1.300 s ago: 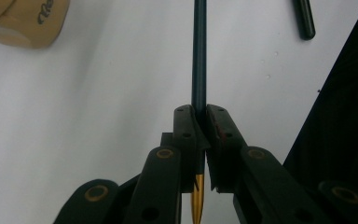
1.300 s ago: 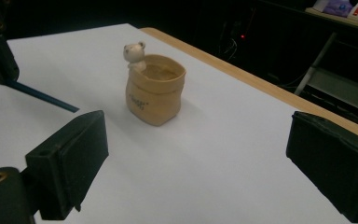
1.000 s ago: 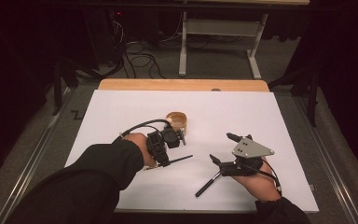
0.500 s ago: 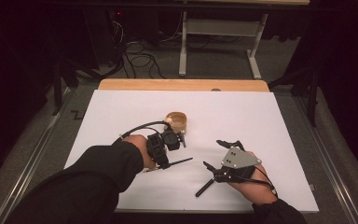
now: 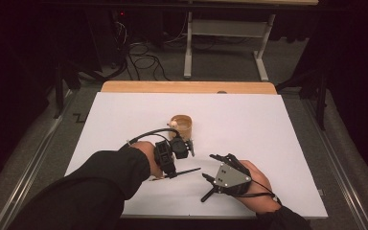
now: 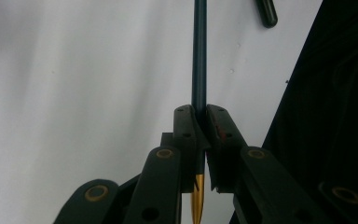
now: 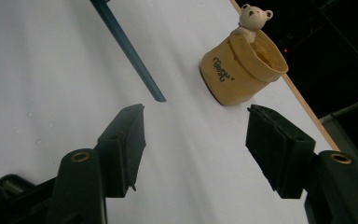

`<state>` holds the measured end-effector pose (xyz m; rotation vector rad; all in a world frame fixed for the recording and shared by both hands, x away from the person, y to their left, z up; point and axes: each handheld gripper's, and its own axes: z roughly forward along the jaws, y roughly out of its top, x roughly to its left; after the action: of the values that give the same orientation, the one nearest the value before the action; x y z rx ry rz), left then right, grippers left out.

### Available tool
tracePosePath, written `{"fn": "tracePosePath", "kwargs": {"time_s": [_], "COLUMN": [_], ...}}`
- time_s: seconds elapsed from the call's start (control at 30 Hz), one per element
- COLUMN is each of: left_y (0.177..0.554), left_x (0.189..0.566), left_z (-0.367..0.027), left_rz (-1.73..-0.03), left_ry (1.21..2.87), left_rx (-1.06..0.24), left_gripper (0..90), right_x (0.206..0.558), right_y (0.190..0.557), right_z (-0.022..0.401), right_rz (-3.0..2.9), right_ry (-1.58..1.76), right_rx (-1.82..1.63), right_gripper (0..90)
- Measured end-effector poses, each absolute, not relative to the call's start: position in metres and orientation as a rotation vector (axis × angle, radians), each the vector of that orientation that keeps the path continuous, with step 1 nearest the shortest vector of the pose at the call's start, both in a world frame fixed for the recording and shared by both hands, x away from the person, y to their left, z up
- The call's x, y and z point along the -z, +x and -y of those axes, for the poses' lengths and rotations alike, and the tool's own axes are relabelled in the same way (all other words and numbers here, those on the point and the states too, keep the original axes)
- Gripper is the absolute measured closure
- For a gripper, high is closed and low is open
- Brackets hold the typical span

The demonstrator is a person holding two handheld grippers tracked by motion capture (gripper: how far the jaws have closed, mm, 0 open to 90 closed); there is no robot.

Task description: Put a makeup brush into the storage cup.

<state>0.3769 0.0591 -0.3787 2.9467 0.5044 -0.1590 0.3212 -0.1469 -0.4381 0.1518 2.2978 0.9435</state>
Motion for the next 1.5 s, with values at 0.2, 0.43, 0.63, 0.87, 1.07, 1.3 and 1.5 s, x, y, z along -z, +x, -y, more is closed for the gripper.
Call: {"fn": "tracePosePath", "kwargs": {"time_s": [0.2,0.43,0.63,0.87,1.07,1.3,1.5], "left_y": [0.376,0.375,0.374,0.375,0.375,0.374,0.374], "left_x": [0.382,0.384,0.386,0.388,0.390,0.391,0.389], "left_z": [-0.055,-0.050,-0.045,-0.041,-0.037,-0.034,-0.032], "left_rz": [-0.509,-0.502,-0.495,-0.506,-0.506,-0.498,-0.489], "left_ry": [2.955,2.971,2.983,2.990,3.000,2.998,3.009], "left_rx": [0.168,0.188,0.203,0.205,0.227,0.236,0.239], "left_gripper": [83.2,83.2,83.2,83.2,83.2,83.2,83.2], "right_x": [0.442,0.447,0.450,0.453,0.455,0.456,0.456], "right_y": [0.318,0.313,0.312,0.312,0.311,0.309,0.310], "right_z": [0.142,0.135,0.133,0.130,0.128,0.126,0.126], "right_rz": [-2.306,-2.310,-2.327,-2.332,-2.346,-2.349,-2.338], "right_ry": [0.090,-0.017,-0.092,-0.109,-0.102,-0.135,-0.158], "right_rx": [-0.891,-0.818,-0.770,-0.751,-0.751,-0.737,-0.739], "right_gripper": [44.1,50.1,54.4,58.8,65.1,70.4,73.0]}}
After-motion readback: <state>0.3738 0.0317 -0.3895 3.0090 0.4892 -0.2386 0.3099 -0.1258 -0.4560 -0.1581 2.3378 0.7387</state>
